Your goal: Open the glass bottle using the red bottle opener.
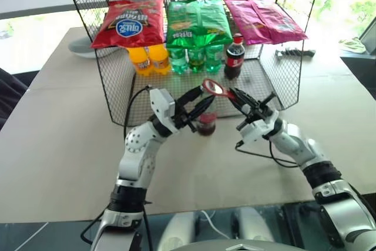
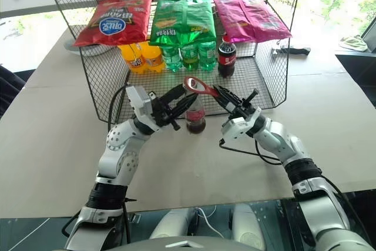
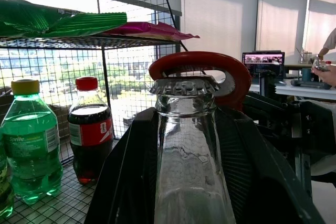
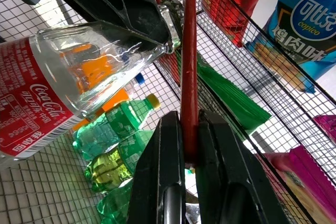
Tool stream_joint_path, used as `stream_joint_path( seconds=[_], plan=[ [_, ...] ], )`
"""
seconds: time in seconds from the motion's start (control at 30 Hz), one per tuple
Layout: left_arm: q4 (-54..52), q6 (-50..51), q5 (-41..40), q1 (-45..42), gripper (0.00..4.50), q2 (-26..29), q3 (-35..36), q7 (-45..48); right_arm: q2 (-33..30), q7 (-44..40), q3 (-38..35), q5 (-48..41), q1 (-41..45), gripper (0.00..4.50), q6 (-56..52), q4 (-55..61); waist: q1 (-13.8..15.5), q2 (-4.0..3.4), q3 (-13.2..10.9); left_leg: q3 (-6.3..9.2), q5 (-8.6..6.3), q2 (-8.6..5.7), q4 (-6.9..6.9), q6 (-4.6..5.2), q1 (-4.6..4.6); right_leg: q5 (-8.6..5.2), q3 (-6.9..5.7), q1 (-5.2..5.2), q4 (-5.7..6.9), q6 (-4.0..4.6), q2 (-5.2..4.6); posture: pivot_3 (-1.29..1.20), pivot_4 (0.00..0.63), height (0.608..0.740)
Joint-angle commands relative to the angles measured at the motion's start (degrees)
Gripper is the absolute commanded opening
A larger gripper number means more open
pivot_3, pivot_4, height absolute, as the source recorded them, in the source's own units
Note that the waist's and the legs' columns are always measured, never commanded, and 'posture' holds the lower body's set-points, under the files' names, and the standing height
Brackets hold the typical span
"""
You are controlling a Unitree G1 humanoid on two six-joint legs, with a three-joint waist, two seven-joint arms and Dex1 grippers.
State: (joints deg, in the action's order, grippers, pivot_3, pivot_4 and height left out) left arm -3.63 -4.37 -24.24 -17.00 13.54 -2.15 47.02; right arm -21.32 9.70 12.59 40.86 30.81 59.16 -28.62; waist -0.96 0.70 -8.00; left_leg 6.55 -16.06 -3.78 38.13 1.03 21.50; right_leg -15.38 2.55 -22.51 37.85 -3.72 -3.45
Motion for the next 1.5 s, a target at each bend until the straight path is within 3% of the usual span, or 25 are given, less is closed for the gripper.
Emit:
stream_joint_path(
  seconds=[0.03,0.17,0.27,0.4,0.7,0.83,1.27,1.5],
  plan=[
    [1.22,1.14,1.49,-0.15,1.49,0.05,-1.6,-0.17,1.11,0.98,5.33,4.05,1.89,0.0,1.96,-2.08,-0.04,0.0,0.0,0.0,0.0,0.0,0.0,0.0,-0.01,0.0,0.0,0.01,0.0,0.0,0.0,0.0,0.15,0.74],
    [1.38,1.01,1.64,-0.22,1.49,-0.08,-1.75,-0.25,1.6,-1.54,7.45,1.71,1.77,0.0,1.2,-5.6,-0.05,0.02,0.01,0.0,0.0,0.01,-0.02,0.0,-0.15,0.0,0.01,0.15,-0.01,0.0,0.0,0.0,0.15,0.74],
    [1.4,0.98,1.68,-0.14,1.49,-0.08,-1.95,-0.21,1.68,-2.21,8.48,0.9,1.9,0.0,1.33,-6.32,-0.13,0.01,0.01,-0.03,-0.01,0.01,-0.24,0.02,-0.91,-0.02,0.04,0.85,-0.16,0.02,0.01,0.0,0.15,0.74],
    [1.48,1.07,1.74,0.0,1.49,0.04,-2.14,-0.04,2.02,-1.95,9.32,-0.13,2.48,0.0,2.65,-5.99,-0.26,0.01,0.01,-0.02,-0.02,0.02,-0.28,0.04,-1.0,-0.02,0.04,0.9,-0.13,0.01,0.02,0.0,0.15,0.74],
    [2.29,1.08,1.95,-0.46,1.49,0.08,-2.36,0.27,-1.01,8.54,9.92,12.88,4.63,0.0,-1.79,-0.17,-0.12,0.01,0.01,-0.02,-0.02,0.01,-0.29,0.02,-0.99,-0.02,0.05,0.87,-0.13,0.01,0.02,0.0,0.15,0.74],
    [2.53,1.0,2.01,-0.53,1.49,-0.01,-2.5,0.33,-2.97,10.68,9.63,14.42,7.15,0.0,-2.73,0.8,-0.14,0.01,0.01,-0.02,-0.01,0.02,-0.33,0.01,-0.99,-0.02,0.05,0.86,-0.13,0.01,0.04,0.0,0.15,0.74],
    [3.53,0.37,2.34,-0.69,1.49,-0.6,-2.84,0.45,-6.39,9.9,9.25,11.56,10.77,0.0,-2.25,2.37,-0.14,0.02,0.0,-0.03,-0.01,0.03,-0.39,0.01,-0.94,-0.02,0.08,0.86,-0.18,0.02,0.03,0.0,0.15,0.74],
    [3.91,-0.01,2.5,-0.53,1.49,-0.78,-3.03,0.47,-3.41,2.01,10.99,0.42,9.05,0.0,0.16,-1.73,-0.45,0.03,0.0,-0.03,-0.01,0.07,-0.5,0.01,-0.97,-0.02,0.09,0.87,-0.24,0.02,0.05,0.0,0.15,0.74]
  ],
)
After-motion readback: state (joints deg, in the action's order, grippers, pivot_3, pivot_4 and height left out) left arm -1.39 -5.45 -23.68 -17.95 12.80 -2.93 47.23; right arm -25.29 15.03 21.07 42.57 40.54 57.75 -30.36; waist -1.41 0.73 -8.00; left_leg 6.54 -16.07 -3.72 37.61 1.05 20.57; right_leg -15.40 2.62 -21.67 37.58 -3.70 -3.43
